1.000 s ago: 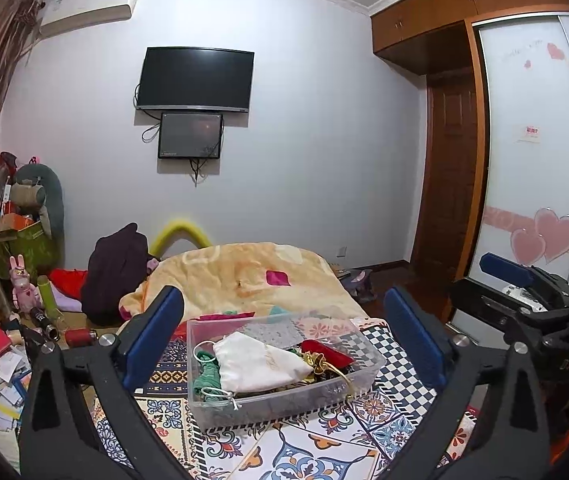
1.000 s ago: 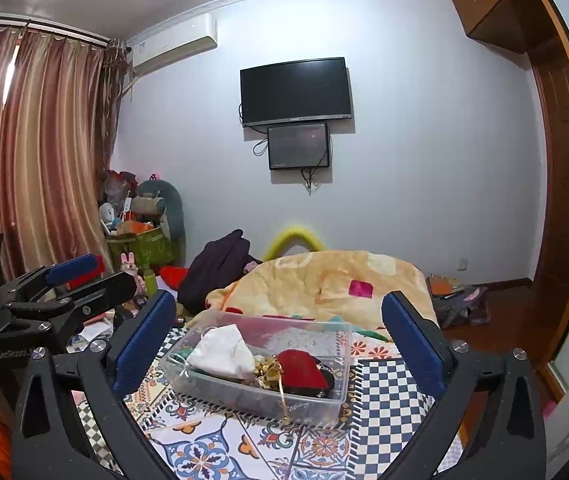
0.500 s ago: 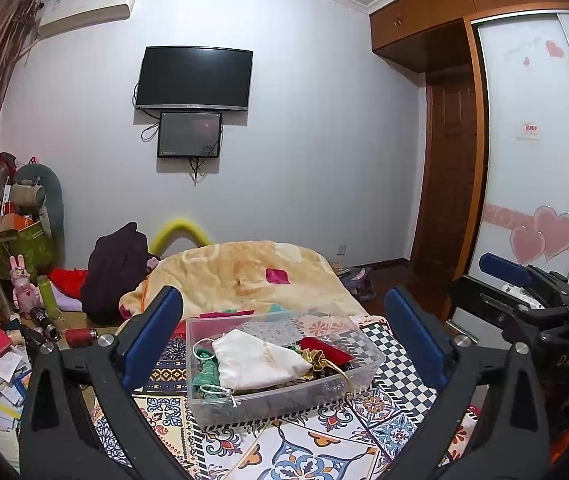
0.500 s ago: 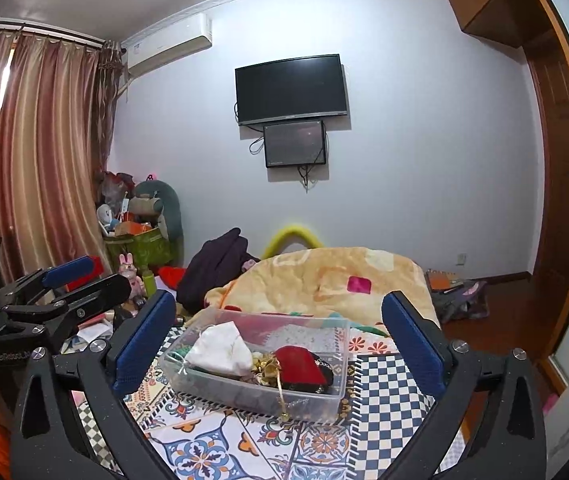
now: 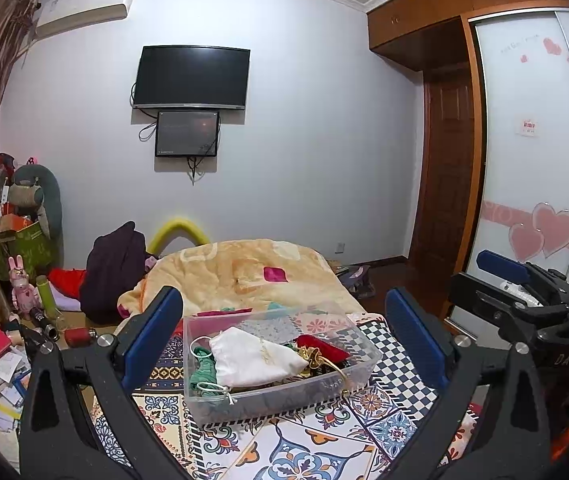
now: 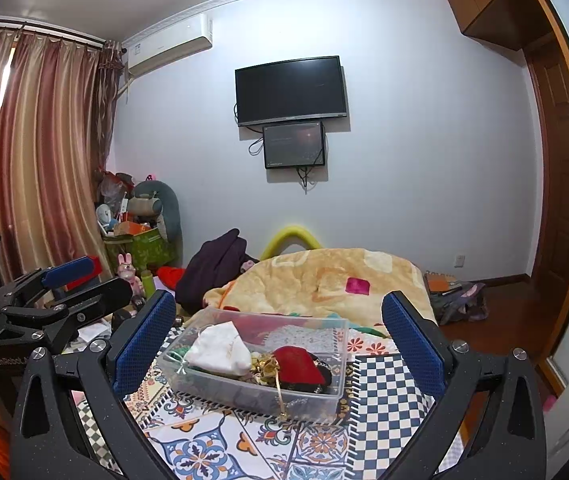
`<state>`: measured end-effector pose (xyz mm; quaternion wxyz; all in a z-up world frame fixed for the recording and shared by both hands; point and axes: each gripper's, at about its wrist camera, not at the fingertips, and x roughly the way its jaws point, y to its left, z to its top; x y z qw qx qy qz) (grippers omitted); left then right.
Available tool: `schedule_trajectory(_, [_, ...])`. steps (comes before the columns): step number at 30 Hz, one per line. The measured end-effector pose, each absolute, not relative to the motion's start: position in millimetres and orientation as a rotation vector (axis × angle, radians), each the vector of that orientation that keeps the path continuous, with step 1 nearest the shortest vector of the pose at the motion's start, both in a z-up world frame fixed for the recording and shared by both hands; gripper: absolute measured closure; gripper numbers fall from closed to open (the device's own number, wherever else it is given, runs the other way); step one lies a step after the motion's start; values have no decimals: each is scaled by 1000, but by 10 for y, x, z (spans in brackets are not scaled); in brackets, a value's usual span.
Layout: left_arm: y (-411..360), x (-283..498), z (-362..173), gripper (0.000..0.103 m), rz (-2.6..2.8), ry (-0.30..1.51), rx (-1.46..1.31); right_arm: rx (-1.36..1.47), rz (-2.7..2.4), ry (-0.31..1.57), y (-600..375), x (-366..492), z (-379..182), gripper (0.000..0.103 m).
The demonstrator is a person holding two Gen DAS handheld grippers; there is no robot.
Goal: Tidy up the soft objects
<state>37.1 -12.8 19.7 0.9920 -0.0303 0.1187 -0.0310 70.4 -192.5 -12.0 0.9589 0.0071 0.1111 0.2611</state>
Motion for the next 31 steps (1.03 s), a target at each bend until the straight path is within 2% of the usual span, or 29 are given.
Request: schedule_trajectory(31, [-53,385,193,0,-83,250,-106,10,525,236,-1929,695,-131,0])
